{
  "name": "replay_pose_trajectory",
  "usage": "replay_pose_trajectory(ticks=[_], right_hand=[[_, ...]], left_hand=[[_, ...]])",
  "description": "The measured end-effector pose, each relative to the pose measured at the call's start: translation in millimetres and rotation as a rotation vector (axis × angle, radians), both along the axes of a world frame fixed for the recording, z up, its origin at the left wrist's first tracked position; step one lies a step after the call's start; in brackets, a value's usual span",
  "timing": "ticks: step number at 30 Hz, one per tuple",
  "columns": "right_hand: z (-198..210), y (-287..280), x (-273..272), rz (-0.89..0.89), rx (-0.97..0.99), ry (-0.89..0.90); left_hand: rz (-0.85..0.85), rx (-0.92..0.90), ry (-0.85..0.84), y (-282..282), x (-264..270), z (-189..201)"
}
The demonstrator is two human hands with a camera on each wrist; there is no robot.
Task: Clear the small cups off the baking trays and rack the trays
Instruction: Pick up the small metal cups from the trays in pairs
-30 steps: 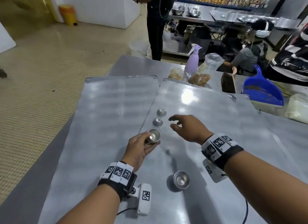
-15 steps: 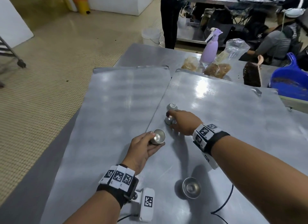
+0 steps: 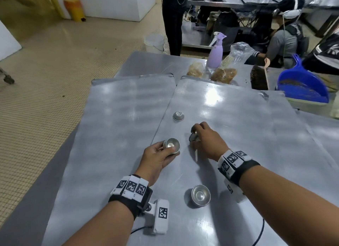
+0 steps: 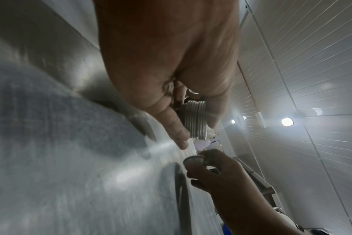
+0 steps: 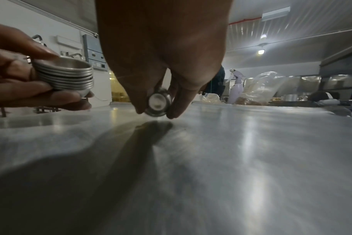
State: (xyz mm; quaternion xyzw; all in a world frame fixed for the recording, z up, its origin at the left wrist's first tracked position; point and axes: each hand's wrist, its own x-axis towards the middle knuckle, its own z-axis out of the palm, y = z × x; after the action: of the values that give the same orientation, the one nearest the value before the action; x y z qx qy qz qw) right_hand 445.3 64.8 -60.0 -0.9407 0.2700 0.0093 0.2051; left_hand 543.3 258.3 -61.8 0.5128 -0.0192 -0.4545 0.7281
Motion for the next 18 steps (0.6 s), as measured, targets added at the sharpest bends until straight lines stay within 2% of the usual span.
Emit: replay_pose_trajectory(ticks=[7,16,18], right_hand=[[-6.6,4.2,-31.1,-0.049,-0.027,-0.033],[4.6,1.2,-45.3,-0.068,0.013,0.001],[10.8,-1.1,-45.0,-0.043,0.000,-0.052]], left_hand=[[-0.018,0.012,-0.016,-8.3,-11.0,-2.5],[-0.024,0.045,-0.026,-11.8,-16.7,-2.6],[-0.021,0.057,-0.028,-13.4,-16.6,-1.2]])
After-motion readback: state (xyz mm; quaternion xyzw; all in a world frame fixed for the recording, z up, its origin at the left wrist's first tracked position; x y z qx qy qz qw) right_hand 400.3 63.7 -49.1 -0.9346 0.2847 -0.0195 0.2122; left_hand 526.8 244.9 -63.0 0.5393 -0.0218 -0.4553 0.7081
